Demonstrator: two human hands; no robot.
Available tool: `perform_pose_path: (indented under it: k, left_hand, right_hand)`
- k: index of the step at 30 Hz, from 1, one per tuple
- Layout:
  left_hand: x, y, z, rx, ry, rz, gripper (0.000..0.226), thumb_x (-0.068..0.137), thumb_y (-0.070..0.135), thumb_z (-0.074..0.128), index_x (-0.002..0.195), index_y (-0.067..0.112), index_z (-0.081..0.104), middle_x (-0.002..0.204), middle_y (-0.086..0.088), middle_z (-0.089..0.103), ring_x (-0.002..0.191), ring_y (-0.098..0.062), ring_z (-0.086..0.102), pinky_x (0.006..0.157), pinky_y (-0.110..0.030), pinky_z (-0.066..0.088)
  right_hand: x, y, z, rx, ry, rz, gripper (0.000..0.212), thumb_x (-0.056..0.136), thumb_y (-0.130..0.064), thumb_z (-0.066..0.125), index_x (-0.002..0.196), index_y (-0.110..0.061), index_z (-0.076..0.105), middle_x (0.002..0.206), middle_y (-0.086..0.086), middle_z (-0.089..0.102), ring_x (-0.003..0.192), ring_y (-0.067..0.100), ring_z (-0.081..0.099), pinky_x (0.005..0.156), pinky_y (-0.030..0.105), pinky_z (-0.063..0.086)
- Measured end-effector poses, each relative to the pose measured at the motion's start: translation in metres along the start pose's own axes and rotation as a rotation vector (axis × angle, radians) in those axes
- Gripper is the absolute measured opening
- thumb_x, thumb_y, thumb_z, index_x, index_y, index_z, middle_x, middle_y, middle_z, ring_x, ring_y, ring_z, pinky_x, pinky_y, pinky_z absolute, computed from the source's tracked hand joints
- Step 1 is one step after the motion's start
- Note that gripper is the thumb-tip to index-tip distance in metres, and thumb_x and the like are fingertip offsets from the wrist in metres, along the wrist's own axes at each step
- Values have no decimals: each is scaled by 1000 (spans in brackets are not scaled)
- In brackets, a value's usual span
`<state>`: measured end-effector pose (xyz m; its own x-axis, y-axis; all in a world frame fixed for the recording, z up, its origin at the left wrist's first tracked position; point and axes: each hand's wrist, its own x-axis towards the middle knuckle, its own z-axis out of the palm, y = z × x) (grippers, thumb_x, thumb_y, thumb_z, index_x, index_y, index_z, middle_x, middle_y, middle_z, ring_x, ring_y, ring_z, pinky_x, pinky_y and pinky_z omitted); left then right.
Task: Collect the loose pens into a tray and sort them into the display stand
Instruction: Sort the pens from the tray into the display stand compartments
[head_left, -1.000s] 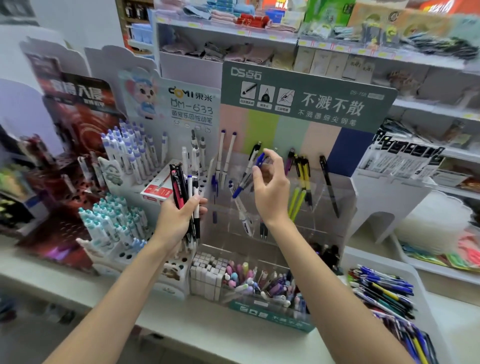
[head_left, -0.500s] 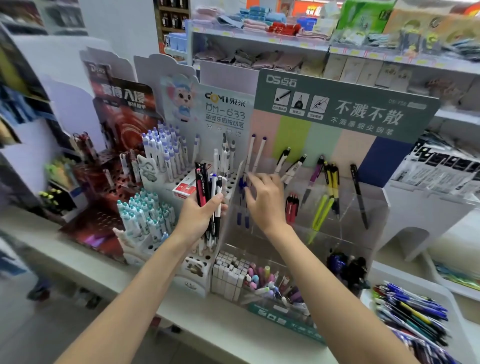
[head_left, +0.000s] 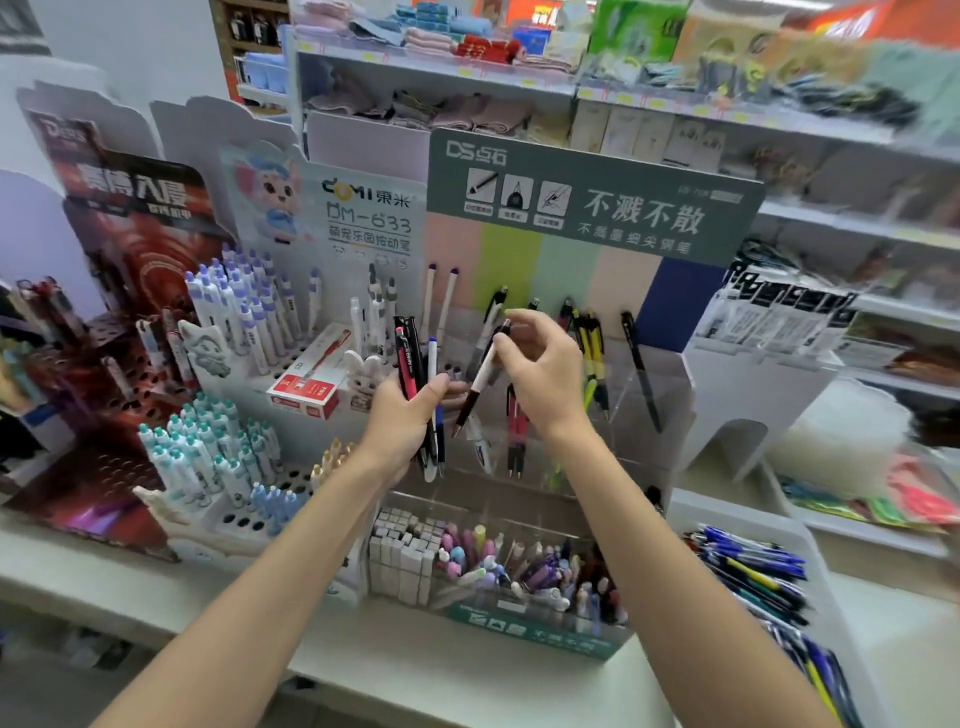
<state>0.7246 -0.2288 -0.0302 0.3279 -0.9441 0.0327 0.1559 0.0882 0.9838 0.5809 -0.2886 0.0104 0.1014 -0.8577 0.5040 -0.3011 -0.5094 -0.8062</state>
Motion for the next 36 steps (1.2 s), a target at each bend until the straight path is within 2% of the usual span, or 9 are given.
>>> perform_pose_path:
  k: [6, 11, 15, 17, 20, 27, 29, 34, 36]
  left_hand:
    - [15, 6, 22, -4, -48, -30, 7, 97, 12, 60, 99, 5, 61, 90, -11, 71, 69, -11, 71, 63, -23, 59]
    - [20, 7, 27, -22, -67, -54, 9, 96, 15, 63, 98, 7, 64, 89, -7, 73, 70, -11, 70, 62, -23, 57]
    - [18, 9, 22, -73, -94, -59, 7, 96, 11, 62, 96, 5, 64, 85, -6, 73, 69, -14, 71, 63, -26, 59]
    - [17, 11, 19, -112, -115, -77, 6, 96, 9, 61, 96, 3, 64, 85, -8, 74, 71, -16, 72, 67, -28, 60]
    - [15, 14, 18, -163, -129, -87, 4, 94, 5, 62, 96, 2, 65, 85, -10, 75, 70, -17, 73, 65, -27, 60]
    - [14, 15, 16, -182, -150, -76, 4, 92, 3, 64, 95, 2, 66, 86, -12, 75, 70, -18, 73, 67, -28, 61]
    - [14, 16, 15, -183, -151, -63, 5, 90, 3, 66, 95, 2, 67, 87, -13, 75, 71, -19, 73, 67, -29, 60]
    - [17, 20, 20, -135, -195, -20, 16, 82, 11, 73, 96, 3, 69, 86, -13, 75, 75, -21, 73, 70, -31, 60]
    - [17, 23, 24, -139, -208, -9, 20, 80, 13, 74, 96, 3, 68, 82, -10, 75, 73, -20, 72, 72, -32, 61]
  right_hand:
    - [40, -9, -47, -35, 410, -144, 25, 92, -8, 64, 117, -7, 62, 94, -2, 65, 84, 3, 62, 81, 16, 51]
    - [54, -2, -36, -174, 385, -222, 26, 91, -8, 65, 116, -3, 63, 101, 1, 67, 87, 9, 62, 83, 22, 52]
    - [59, -5, -36, -101, 472, -262, 21, 91, -6, 64, 111, -4, 61, 95, -2, 64, 82, 12, 63, 79, 18, 51]
    - [64, -1, -35, -183, 353, -253, 18, 90, -6, 66, 107, -4, 60, 91, -2, 63, 79, 14, 62, 75, 16, 50]
    - [61, 14, -24, -339, 75, -172, 17, 89, -9, 69, 105, -4, 64, 92, 7, 69, 84, 21, 65, 78, 29, 54]
    - [61, 20, -17, -566, 53, -267, 23, 91, -14, 65, 111, -3, 72, 109, 14, 67, 103, 29, 58, 93, 41, 48]
    - [56, 8, -20, -484, 80, -300, 26, 90, -13, 65, 115, -4, 70, 109, 10, 67, 103, 23, 56, 93, 33, 46]
    - [38, -22, -12, -241, -320, -113, 21, 87, -24, 74, 105, -14, 75, 88, -12, 69, 80, -2, 62, 73, 14, 49]
    - [40, -20, -7, -174, -349, -60, 15, 86, -18, 74, 100, -12, 75, 79, -12, 69, 65, -9, 59, 64, 9, 46]
